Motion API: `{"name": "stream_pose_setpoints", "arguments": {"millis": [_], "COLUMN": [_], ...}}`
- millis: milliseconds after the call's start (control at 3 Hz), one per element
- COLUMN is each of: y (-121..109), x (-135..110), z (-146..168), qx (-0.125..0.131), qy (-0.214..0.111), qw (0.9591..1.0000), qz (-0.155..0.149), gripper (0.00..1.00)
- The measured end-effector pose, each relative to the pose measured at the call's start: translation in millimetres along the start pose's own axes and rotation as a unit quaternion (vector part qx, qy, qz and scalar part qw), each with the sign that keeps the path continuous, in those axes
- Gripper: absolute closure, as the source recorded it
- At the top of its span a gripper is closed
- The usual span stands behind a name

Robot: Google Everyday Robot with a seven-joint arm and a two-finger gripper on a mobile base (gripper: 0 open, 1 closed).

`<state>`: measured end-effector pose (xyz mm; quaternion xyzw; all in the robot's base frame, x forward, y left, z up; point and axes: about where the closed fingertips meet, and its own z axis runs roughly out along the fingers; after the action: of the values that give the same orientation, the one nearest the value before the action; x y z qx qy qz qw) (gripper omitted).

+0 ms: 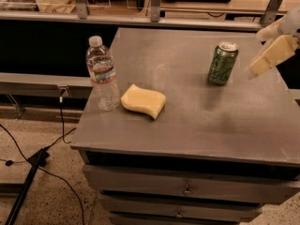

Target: Move green can near sponge

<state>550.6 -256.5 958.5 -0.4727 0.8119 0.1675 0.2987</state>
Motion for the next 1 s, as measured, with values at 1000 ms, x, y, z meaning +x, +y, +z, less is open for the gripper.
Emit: {"name": "stream_pose_setpoints", "arguments": {"millis": [1000], "y": [-4], "x": [-4], "z": [23], "qx": [0.004], "qy": [-0.049], "qw": [0.9988], "qz": [-0.004], "gripper": [0.0]}}
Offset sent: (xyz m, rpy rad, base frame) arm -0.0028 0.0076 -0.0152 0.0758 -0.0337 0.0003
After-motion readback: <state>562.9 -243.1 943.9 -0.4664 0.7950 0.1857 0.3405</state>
